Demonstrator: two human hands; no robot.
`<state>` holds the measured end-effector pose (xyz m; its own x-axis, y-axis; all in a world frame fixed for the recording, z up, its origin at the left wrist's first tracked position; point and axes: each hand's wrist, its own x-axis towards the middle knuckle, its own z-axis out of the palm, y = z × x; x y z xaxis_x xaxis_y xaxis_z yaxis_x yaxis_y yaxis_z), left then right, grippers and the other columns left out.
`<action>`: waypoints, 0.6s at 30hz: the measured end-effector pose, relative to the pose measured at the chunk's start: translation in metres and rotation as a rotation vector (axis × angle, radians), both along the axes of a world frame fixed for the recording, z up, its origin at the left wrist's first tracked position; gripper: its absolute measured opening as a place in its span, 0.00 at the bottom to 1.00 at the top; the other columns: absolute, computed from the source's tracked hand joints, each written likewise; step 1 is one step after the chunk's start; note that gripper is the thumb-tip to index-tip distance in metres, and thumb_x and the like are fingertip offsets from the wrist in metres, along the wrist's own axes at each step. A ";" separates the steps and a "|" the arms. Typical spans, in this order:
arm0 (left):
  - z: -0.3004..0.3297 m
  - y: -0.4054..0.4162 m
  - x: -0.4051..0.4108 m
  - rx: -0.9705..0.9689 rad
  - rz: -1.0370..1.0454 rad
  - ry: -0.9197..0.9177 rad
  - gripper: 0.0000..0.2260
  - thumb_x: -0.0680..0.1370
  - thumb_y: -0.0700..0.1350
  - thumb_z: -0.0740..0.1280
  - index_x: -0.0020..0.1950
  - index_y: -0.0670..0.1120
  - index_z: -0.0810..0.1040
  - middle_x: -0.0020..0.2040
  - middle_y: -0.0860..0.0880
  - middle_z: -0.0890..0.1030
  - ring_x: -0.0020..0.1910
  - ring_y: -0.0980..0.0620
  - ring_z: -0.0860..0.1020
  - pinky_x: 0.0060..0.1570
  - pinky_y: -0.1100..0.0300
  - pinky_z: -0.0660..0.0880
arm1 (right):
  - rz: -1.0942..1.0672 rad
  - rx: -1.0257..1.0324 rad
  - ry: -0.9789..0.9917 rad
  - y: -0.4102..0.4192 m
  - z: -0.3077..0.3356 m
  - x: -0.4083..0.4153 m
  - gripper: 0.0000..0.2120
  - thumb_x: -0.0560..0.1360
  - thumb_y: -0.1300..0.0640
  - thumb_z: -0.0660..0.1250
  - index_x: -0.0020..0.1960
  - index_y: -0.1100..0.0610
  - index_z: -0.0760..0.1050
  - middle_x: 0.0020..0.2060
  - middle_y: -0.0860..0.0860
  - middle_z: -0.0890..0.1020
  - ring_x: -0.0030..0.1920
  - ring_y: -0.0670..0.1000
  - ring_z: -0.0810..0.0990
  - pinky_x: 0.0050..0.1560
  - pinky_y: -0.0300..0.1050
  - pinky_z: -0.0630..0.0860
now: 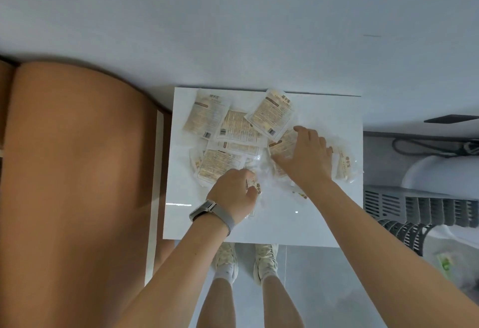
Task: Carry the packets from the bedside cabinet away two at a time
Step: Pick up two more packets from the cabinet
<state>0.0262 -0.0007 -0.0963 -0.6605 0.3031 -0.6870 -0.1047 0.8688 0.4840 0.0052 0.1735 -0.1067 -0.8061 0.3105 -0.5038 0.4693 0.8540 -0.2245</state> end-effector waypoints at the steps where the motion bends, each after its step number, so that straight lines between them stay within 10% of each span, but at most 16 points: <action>1: -0.002 0.003 -0.003 0.019 0.017 -0.008 0.18 0.81 0.46 0.59 0.71 0.49 0.70 0.65 0.49 0.74 0.63 0.51 0.73 0.59 0.58 0.70 | -0.002 0.029 -0.039 -0.001 -0.003 -0.002 0.39 0.70 0.40 0.71 0.74 0.53 0.59 0.68 0.53 0.67 0.68 0.57 0.67 0.67 0.53 0.63; 8: -0.012 0.037 -0.015 0.133 0.099 -0.063 0.17 0.81 0.47 0.60 0.69 0.46 0.70 0.66 0.47 0.74 0.61 0.50 0.75 0.61 0.53 0.73 | -0.173 -0.098 -0.041 -0.006 0.000 -0.005 0.43 0.69 0.52 0.75 0.75 0.52 0.53 0.56 0.53 0.75 0.52 0.56 0.78 0.55 0.52 0.74; 14: 0.000 0.046 -0.012 0.384 0.379 -0.219 0.23 0.80 0.57 0.61 0.73 0.50 0.69 0.66 0.52 0.75 0.56 0.58 0.74 0.50 0.68 0.70 | -0.464 -0.401 0.139 -0.007 0.029 0.022 0.14 0.74 0.58 0.69 0.59 0.53 0.73 0.42 0.46 0.79 0.40 0.44 0.78 0.33 0.29 0.69; 18: 0.008 0.054 -0.010 0.705 0.753 -0.575 0.19 0.72 0.61 0.68 0.58 0.53 0.79 0.56 0.52 0.82 0.57 0.55 0.80 0.56 0.55 0.77 | -0.350 -0.490 0.242 -0.013 0.045 0.040 0.06 0.77 0.58 0.66 0.52 0.49 0.75 0.45 0.47 0.79 0.44 0.46 0.77 0.38 0.33 0.69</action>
<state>0.0167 0.0532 -0.0879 -0.4827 0.4010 -0.7786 -0.8358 0.0546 0.5463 0.0457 0.1608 -0.0615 -0.8072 0.3558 -0.4710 0.5890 0.4312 -0.6835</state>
